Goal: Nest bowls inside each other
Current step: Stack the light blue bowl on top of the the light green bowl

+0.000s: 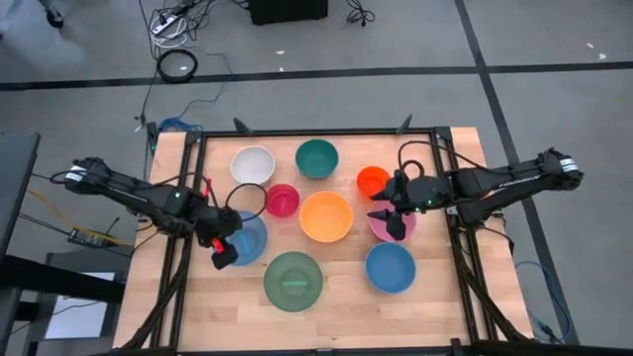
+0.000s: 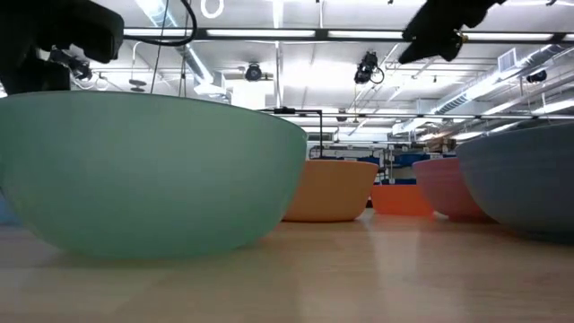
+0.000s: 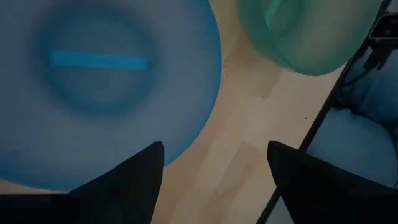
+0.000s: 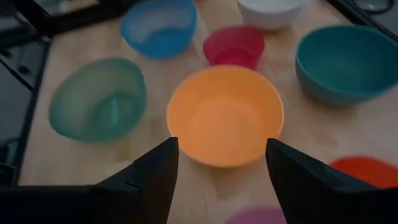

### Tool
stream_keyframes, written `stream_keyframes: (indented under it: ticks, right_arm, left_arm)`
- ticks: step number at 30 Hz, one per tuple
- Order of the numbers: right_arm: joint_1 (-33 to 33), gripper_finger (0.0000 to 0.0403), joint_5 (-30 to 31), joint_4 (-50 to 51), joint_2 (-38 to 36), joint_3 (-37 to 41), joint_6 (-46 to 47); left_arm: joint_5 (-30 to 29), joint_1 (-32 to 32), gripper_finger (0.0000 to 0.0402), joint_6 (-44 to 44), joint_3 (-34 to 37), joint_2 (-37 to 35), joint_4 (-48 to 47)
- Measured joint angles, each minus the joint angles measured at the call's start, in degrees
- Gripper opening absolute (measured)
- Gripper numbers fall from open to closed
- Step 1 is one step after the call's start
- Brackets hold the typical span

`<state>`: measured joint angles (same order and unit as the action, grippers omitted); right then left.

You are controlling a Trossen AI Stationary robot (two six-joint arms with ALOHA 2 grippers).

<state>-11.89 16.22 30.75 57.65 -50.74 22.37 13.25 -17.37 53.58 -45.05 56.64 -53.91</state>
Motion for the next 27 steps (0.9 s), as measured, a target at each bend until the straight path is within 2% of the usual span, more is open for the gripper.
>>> stream_keyframes:
  ticks: [9, 17, 27]
  right_arm:
    - [-7.4, 0.0212, 4.7, 1.9, 0.0, 0.0, 6.6]
    - [-12.3, 0.0208, 6.7, 1.6, 0.0, 0.0, 11.1]
    - [-14.3, 0.0204, 8.5, 1.0, 0.0, 0.0, 13.0]
  left_arm:
    - [-3.9, -2.2, 0.0294, -0.6, 0.3, 2.6, -0.3]
    - [-6.4, -4.6, 0.0294, -2.4, 0.3, 9.3, 0.2]
    - [-6.6, -6.0, 0.0293, -2.4, 0.3, 13.2, 1.8]
